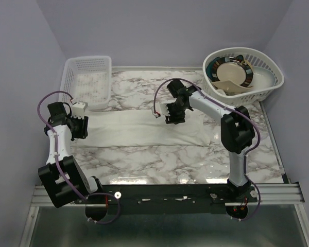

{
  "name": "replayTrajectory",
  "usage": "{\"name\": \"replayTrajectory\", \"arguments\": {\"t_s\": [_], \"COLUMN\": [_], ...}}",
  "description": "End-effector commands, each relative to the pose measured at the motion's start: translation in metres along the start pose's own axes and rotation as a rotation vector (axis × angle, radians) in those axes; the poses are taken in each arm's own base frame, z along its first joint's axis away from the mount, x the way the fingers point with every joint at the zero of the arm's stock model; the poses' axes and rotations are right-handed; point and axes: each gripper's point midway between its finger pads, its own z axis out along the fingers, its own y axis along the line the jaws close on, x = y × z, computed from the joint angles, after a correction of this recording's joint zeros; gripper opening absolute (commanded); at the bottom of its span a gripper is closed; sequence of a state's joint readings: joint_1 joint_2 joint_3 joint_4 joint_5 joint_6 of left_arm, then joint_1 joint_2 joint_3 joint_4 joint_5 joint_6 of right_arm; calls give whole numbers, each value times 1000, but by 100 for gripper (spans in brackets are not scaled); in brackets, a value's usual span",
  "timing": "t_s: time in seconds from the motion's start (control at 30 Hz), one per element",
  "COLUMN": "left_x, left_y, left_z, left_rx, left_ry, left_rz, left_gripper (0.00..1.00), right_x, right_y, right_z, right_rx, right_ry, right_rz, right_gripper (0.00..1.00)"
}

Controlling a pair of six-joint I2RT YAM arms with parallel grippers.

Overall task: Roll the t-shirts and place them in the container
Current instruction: Fold the T-shirt at the center of the board.

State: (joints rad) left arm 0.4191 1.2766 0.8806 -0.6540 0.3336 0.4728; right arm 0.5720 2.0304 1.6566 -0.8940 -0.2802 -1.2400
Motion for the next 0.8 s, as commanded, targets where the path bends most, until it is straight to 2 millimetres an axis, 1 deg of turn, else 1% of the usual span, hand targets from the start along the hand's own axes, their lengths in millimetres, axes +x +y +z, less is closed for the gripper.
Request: {"name": "replayTrajectory", "arguments": {"t_s": [0.0, 0.17, 0.4, 0.6, 0.7, 0.77], "left_x": [-4, 2, 9, 9, 8, 8], "left_y": [-9, -12, -14, -13, -13, -12], "left_z": [-10, -12, -13, -12, -11, -11], "left_rx": [11, 6, -4, -7, -5, -6], "left_ry": [-36, -33, -22, -23, -24, -25], "left_rz": [-13, -22, -20, -29, -28, -30], "left_gripper": [52, 52, 51, 52, 51, 51], "right_x": [3, 2, -4, -4, -5, -7], "right_y": [-2, 3, 20, 32, 34, 31], "right_z": [22, 27, 28, 31, 33, 34], "right_rx": [-23, -57, -111, -146, -149, -139], "right_ry": [-2, 0, -20, -20, -21, -21], "right_rz": [-88, -130, -180, -198, -200, -199], "right_gripper": [63, 60, 58, 55, 54, 52]}}
